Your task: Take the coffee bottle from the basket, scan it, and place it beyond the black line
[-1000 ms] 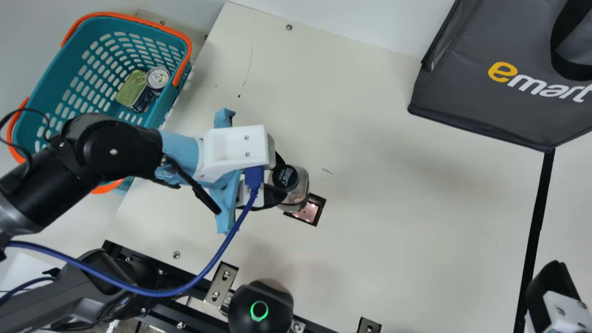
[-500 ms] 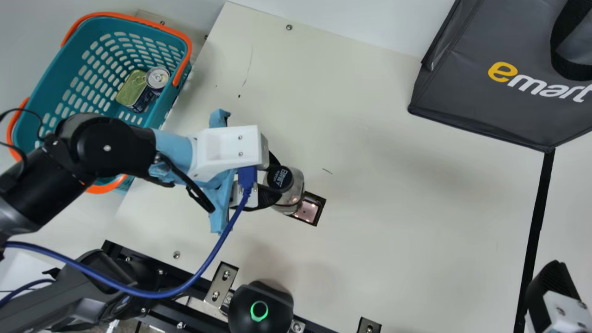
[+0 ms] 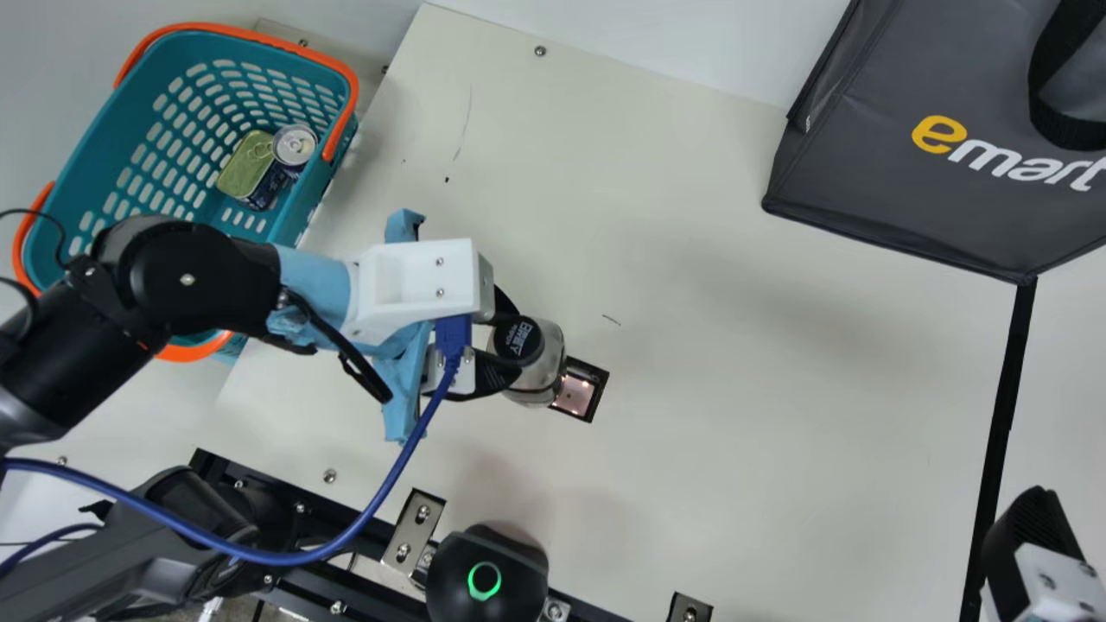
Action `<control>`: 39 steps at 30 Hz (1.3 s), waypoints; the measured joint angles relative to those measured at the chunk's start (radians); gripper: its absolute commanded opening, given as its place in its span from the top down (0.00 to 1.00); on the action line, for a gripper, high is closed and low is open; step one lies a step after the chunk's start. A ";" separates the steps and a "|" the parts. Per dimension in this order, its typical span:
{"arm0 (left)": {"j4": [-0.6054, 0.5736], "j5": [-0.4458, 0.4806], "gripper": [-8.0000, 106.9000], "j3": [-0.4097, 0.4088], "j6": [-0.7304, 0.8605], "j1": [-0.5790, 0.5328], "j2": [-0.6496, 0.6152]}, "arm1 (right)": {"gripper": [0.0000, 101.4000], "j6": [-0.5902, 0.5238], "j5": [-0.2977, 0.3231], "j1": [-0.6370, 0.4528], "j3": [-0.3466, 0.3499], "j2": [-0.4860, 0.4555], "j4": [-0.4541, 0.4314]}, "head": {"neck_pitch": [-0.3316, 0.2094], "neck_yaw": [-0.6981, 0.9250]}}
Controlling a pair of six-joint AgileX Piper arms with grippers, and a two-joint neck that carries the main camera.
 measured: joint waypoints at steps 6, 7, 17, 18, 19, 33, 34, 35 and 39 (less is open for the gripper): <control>-0.006 -0.020 0.84 0.002 -0.002 -0.018 0.006 | 0.10 0.000 0.000 0.000 0.000 0.000 0.000 | -0.002 0.000; -0.006 -0.022 0.84 0.002 -0.002 -0.021 0.009 | 0.10 0.000 0.001 0.000 0.000 0.000 0.000 | -0.002 0.000; -0.014 -0.070 0.84 -0.006 -0.002 -0.063 0.046 | 0.10 0.000 0.001 0.000 0.000 0.000 0.000 | -0.002 0.000; -0.016 -0.074 0.84 -0.008 -0.002 -0.069 0.051 | 0.10 0.000 0.001 0.000 0.000 0.000 0.000 | -0.002 0.000; -0.016 -0.077 0.84 -0.008 -0.002 -0.071 0.053 | 0.10 0.000 0.001 0.000 0.000 0.000 0.000 | -0.002 0.000; -0.022 -0.118 0.84 0.002 -0.005 -0.123 0.074 | 0.10 0.000 0.001 0.000 0.000 0.000 0.000 | -0.002 0.000; -0.022 -0.120 0.84 0.005 -0.005 -0.125 0.074 | 0.10 0.000 0.001 0.000 0.000 0.000 0.000 | -0.002 0.000; -0.022 -0.122 0.84 0.007 -0.005 -0.128 0.074 | 0.10 0.000 0.001 0.000 0.000 0.000 0.000 | -0.002 0.000; -0.022 -0.132 0.75 0.013 -0.005 -0.134 0.074 | 0.10 0.000 0.001 0.000 0.000 0.000 0.000 | -0.002 0.000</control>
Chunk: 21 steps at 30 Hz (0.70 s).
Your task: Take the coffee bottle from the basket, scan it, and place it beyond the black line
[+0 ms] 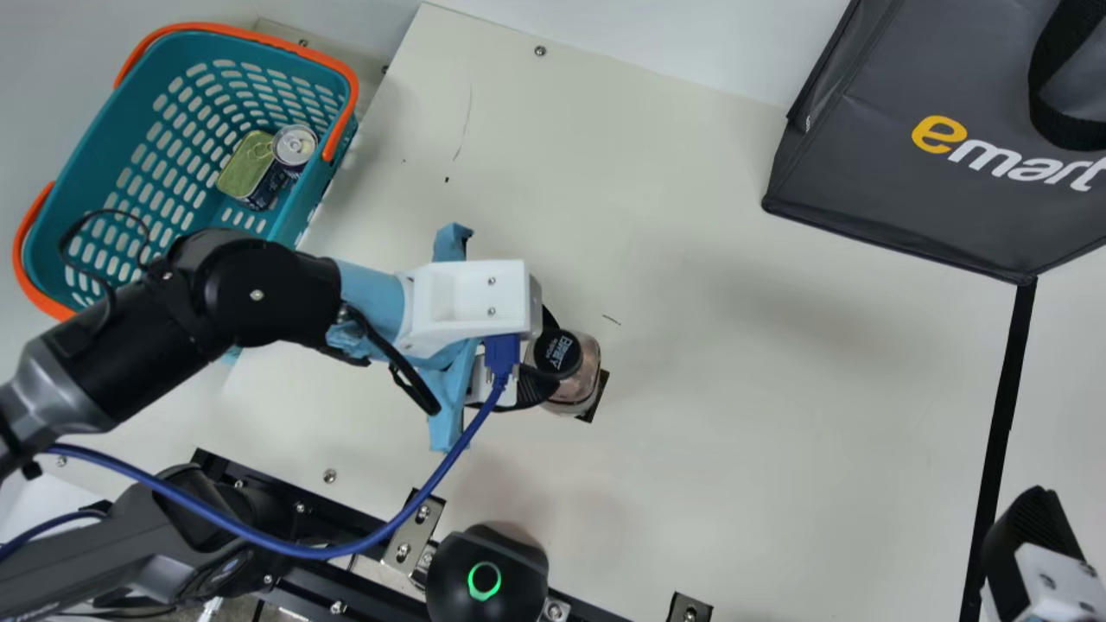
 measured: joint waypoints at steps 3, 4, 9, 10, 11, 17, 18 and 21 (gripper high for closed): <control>0.002 -0.007 0.67 0.003 -0.002 -0.006 0.000 | 0.10 0.000 0.000 0.000 0.000 0.000 0.000 | 0.000 0.000; 0.004 -0.010 0.64 0.003 -0.004 -0.008 0.000 | 0.10 0.000 0.000 0.000 0.000 0.000 0.000 | 0.000 0.000; 0.008 -0.022 0.49 0.003 -0.010 -0.016 0.002 | 0.10 0.000 0.000 0.000 0.000 0.000 0.000 | 0.000 0.000; 0.010 -0.022 0.46 0.002 -0.011 -0.018 0.003 | 0.10 0.000 0.000 0.000 0.000 0.000 0.000 | 0.000 0.000; 0.010 -0.023 0.43 0.002 -0.013 -0.018 0.005 | 0.10 0.000 0.000 0.000 0.000 0.000 0.000 | 0.000 0.000; 0.017 -0.031 0.26 -0.002 -0.021 -0.024 0.005 | 0.10 0.000 0.000 0.000 0.000 0.000 0.000 | 0.000 0.000; 0.019 -0.033 0.23 -0.002 -0.023 -0.024 0.005 | 0.10 0.000 0.000 0.000 0.000 0.000 0.000 | 0.000 0.000; 0.024 -0.035 0.15 -0.005 -0.028 -0.027 0.007 | 0.10 0.000 0.000 0.000 0.000 0.000 0.000 | 0.000 0.000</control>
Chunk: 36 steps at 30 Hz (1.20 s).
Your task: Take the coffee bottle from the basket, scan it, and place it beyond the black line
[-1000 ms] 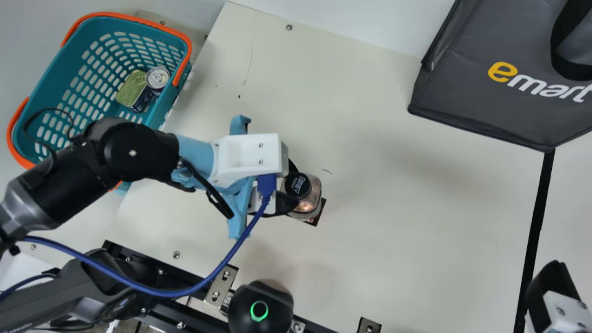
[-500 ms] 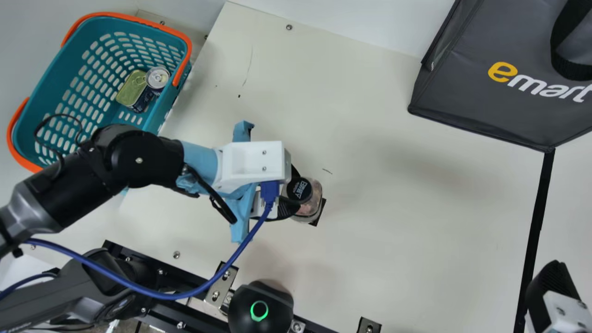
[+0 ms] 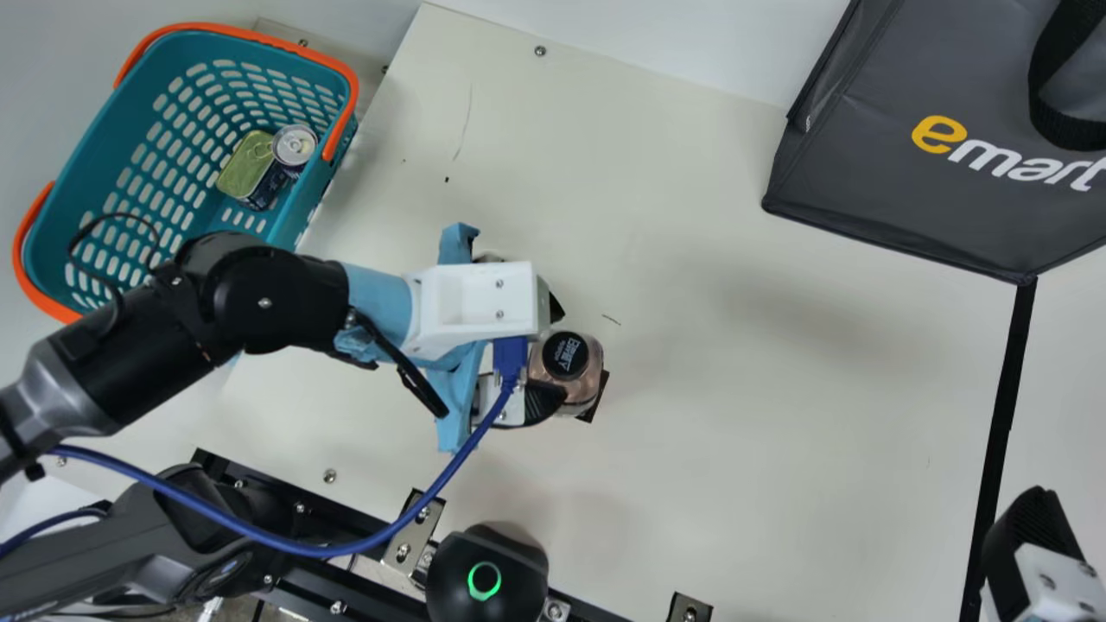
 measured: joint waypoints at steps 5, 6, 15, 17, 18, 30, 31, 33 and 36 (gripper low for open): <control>0.009 -0.002 0.15 -0.003 -0.009 -0.004 0.000 | 0.10 0.000 0.000 0.000 0.000 0.000 0.000 | 0.000 0.000; 0.011 -0.004 0.15 -0.004 -0.012 -0.004 0.000 | 0.10 0.000 0.000 0.000 0.000 0.000 0.000 | 0.000 0.000; 0.079 -0.004 0.15 -0.030 -0.099 0.001 -0.007 | 0.10 0.000 0.001 0.000 0.000 0.000 0.000 | 0.000 0.000; 0.104 -0.004 0.15 -0.037 -0.135 0.001 -0.011 | 0.10 0.000 0.001 0.000 0.000 0.000 0.000 | 0.002 0.000; 0.114 -0.003 0.15 -0.039 -0.149 0.001 -0.015 | 0.10 0.000 0.001 0.000 0.000 0.000 0.000 | 0.002 0.000; 0.236 0.065 0.15 -0.086 -0.424 -0.038 -0.075 | 0.10 0.000 0.001 0.000 0.000 0.000 0.000 | 0.002 0.000; 0.248 0.074 0.15 -0.091 -0.448 -0.045 -0.081 | 0.10 0.000 0.001 0.000 0.000 0.000 0.000 | 0.000 0.000; 0.267 0.086 0.15 -0.098 -0.497 -0.061 -0.093 | 0.10 0.000 0.001 0.000 0.000 0.000 0.000 | 0.000 0.000; 0.297 0.092 0.15 -0.104 -0.563 -0.089 -0.110 | 0.10 0.000 0.001 0.000 0.000 0.000 0.000 | 0.000 0.000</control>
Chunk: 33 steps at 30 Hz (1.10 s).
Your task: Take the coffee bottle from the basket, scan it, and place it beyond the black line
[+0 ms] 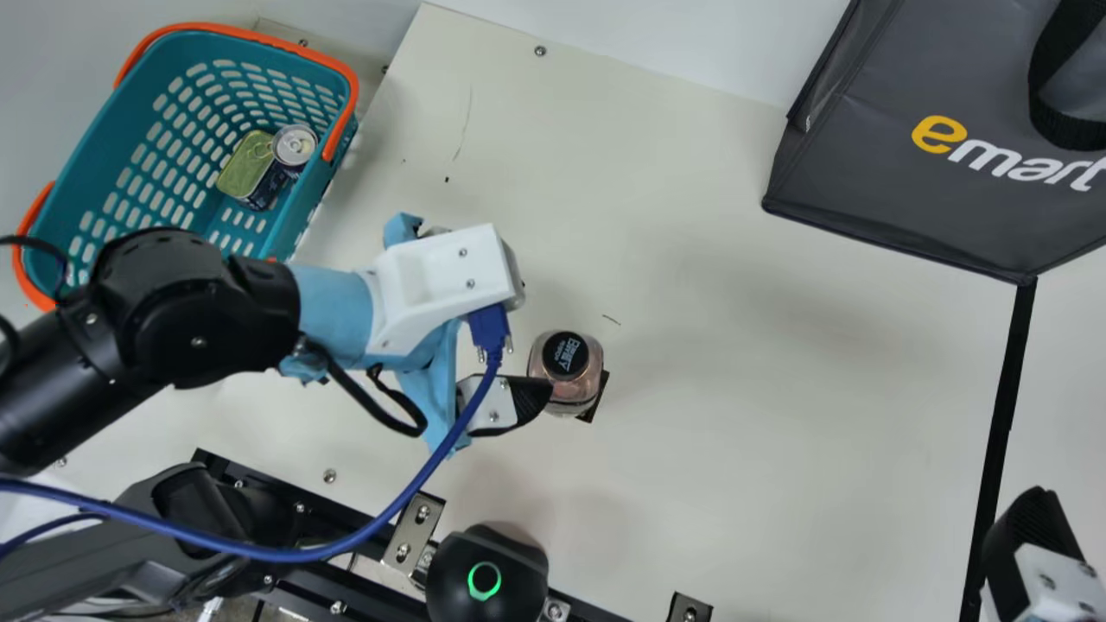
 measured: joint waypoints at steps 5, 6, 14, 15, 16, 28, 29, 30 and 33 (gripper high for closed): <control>0.068 -0.013 0.15 0.000 -0.099 -0.049 -0.023 | 0.10 0.000 0.000 0.000 0.000 0.000 0.000 | 0.002 0.000; 0.083 -0.015 0.15 0.000 -0.120 -0.060 -0.028 | 0.10 0.000 0.000 0.000 0.000 0.000 0.000 | 0.000 0.000; 0.188 -0.046 0.15 0.008 -0.266 -0.143 -0.038 | 0.10 0.000 0.000 0.000 0.000 0.000 0.000 | 0.000 0.000; 0.201 -0.050 0.15 0.010 -0.283 -0.153 -0.038 | 0.10 0.000 0.000 0.000 0.000 0.000 0.000 | 0.000 0.000; 0.213 -0.050 0.15 0.011 -0.299 -0.162 -0.038 | 0.10 0.000 0.000 0.000 0.000 0.000 0.000 | 0.000 0.000; 0.320 -0.092 0.15 0.017 -0.447 -0.242 -0.018 | 0.10 0.000 0.000 0.000 0.000 0.000 0.000 | 0.000 0.000; 0.329 -0.094 0.15 0.017 -0.452 -0.248 -0.014 | 0.10 0.000 0.000 0.000 0.000 0.000 0.000 | 0.000 0.000; 0.337 -0.099 0.15 0.017 -0.462 -0.252 -0.012 | 0.10 0.000 0.000 0.000 0.000 0.000 0.000 | 0.000 0.000; 0.356 -0.108 0.15 0.021 -0.484 -0.262 -0.003 | 0.10 0.000 0.000 0.000 0.000 0.000 0.000 | 0.000 -0.002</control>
